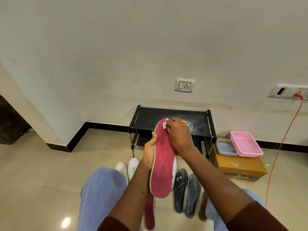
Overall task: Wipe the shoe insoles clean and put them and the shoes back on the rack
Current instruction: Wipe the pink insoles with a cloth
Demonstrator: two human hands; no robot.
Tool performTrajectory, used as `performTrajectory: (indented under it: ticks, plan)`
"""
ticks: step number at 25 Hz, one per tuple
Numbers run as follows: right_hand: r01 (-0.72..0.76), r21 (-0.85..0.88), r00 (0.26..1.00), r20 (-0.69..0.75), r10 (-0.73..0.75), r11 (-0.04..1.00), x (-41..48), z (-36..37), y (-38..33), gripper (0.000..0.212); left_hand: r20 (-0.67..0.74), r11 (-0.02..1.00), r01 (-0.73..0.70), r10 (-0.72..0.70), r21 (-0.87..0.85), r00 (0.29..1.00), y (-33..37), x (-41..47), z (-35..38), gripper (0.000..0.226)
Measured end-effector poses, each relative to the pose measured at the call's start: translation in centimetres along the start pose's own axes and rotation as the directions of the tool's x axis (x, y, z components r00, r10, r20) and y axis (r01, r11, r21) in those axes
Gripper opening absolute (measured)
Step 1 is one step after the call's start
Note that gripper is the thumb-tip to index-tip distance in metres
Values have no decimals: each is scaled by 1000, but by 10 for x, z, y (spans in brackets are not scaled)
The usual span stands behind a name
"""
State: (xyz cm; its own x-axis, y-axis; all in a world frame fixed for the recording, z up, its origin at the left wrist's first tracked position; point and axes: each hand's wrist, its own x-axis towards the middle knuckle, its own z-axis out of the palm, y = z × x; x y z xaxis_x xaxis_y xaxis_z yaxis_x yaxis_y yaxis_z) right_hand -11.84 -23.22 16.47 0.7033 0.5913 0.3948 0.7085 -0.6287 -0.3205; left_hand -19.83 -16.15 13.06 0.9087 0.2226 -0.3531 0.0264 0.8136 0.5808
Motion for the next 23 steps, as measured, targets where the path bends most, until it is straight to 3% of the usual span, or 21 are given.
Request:
performTrajectory:
  ticks: [3, 7, 13, 16, 19, 23]
  plan:
    - [60, 32, 998, 17, -60, 998, -2, -1, -4, 20, -9, 999, -12, 11, -43, 1000, 1, -2, -3, 60]
    - [111, 91, 981, 147, -124, 990, -30, 1, -13, 26, -2, 998, -32, 32, -60, 999, 6, -4, -6, 68]
    - [74, 127, 961, 257, -105, 989, -60, -3, -29, 30, -105, 997, -43, 50, 68, 993, 11, -3, -7, 49]
    - [46, 90, 971, 228, -66, 995, -56, 2, -24, 26, -136, 997, -51, 58, 57, 989, 9, -1, -3, 53]
    - [7, 31, 991, 136, -11, 999, -42, 8, -20, 9, -91, 999, -53, 52, -6, 994, 4, -1, 0, 71]
    - [8, 31, 1000, 6, -8, 999, -20, 13, -10, 5, -79, 998, -46, 43, -44, 996, 1, -3, -1, 61]
